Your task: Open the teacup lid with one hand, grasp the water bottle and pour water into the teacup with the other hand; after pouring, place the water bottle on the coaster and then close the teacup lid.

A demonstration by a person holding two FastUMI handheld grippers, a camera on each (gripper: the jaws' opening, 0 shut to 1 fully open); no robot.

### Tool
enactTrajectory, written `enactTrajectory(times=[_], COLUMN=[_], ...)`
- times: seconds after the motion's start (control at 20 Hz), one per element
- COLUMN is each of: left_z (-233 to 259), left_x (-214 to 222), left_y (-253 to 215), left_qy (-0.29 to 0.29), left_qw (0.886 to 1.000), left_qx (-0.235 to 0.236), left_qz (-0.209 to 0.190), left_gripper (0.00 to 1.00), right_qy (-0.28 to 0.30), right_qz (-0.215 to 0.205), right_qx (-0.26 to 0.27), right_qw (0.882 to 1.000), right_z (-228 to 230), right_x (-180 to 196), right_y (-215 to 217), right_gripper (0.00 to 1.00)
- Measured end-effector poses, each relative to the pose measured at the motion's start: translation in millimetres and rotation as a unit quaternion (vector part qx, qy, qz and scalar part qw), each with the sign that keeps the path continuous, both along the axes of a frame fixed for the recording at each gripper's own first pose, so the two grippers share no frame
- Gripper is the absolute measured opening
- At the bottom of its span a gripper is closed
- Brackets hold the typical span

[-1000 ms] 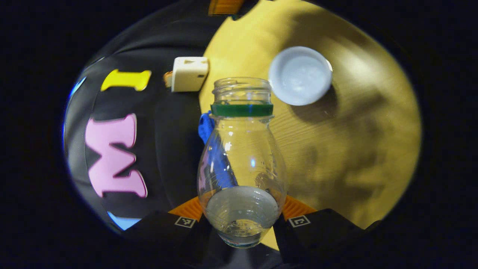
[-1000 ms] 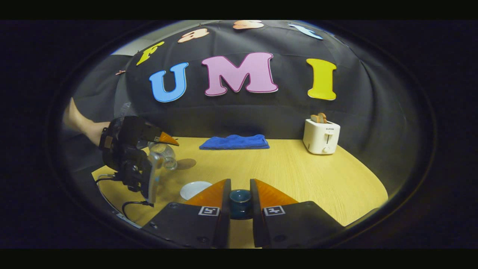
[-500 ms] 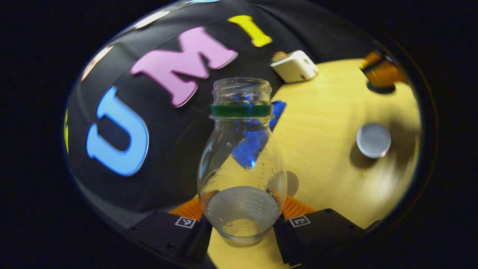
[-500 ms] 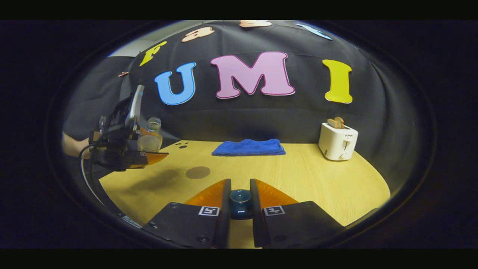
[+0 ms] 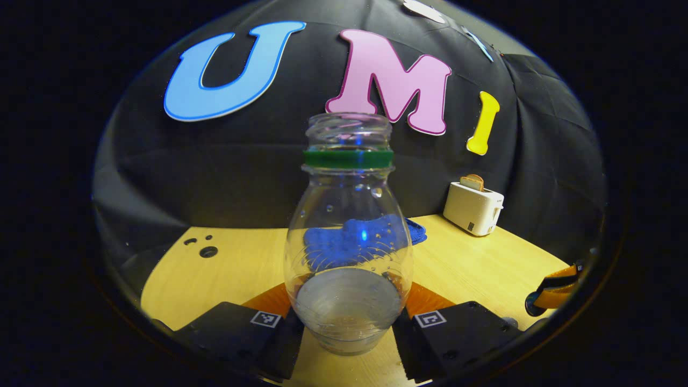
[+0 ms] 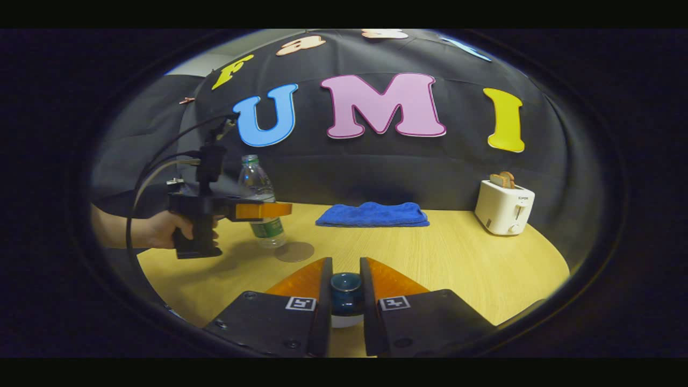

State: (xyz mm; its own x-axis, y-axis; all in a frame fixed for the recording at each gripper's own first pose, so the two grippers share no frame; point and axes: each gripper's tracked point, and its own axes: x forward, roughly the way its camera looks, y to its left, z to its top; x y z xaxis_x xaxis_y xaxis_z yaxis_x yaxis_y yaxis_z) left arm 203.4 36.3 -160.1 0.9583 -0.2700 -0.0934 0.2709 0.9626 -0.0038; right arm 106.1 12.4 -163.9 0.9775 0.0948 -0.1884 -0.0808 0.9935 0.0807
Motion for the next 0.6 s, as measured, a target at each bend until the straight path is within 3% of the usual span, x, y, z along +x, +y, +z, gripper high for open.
enactTrajectory(times=[0.1,0.15,0.25,0.3,0.35,0.4,0.6], left_z=[-1.5,-11.3,-23.7,-30.0,-34.5,-40.8,-39.8], left_x=[2.4,13.1,26.0,29.0,33.5,32.6,32.1], left_y=[-1.5,-6.5,-13.3,-13.9,-15.4,-17.3,-19.9], left_qy=[-0.004,-0.003,0.008,0.015,0.022,0.032,0.027], left_qw=[1.0,1.0,1.0,1.0,0.999,0.999,0.999], left_qx=[0.001,0.005,0.014,0.02,0.023,0.022,0.026], left_qz=[-0.005,-0.007,-0.013,-0.012,-0.011,-0.01,-0.011], left_gripper=[0.75,0.75,0.76,0.76,0.78,0.77,0.81], right_qy=[0.004,0.005,0.003,0.001,0.0,-0.001,0.0], right_qz=[0.003,0.004,0.003,0.001,-0.002,-0.004,-0.009], right_qx=[0.007,0.007,0.007,0.01,0.013,0.014,0.012], right_qw=[1.0,1.0,1.0,1.0,1.0,1.0,1.0], right_z=[-7.3,-9.4,-9.1,-7.1,-5.8,-5.7,-6.7], right_x=[2.7,3.9,5.1,6.4,7.5,7.9,8.7], right_y=[6.5,9.3,9.8,8.9,7.3,6.6,2.0], right_gripper=[0.33,0.28,0.28,0.33,0.28,0.33,0.33])
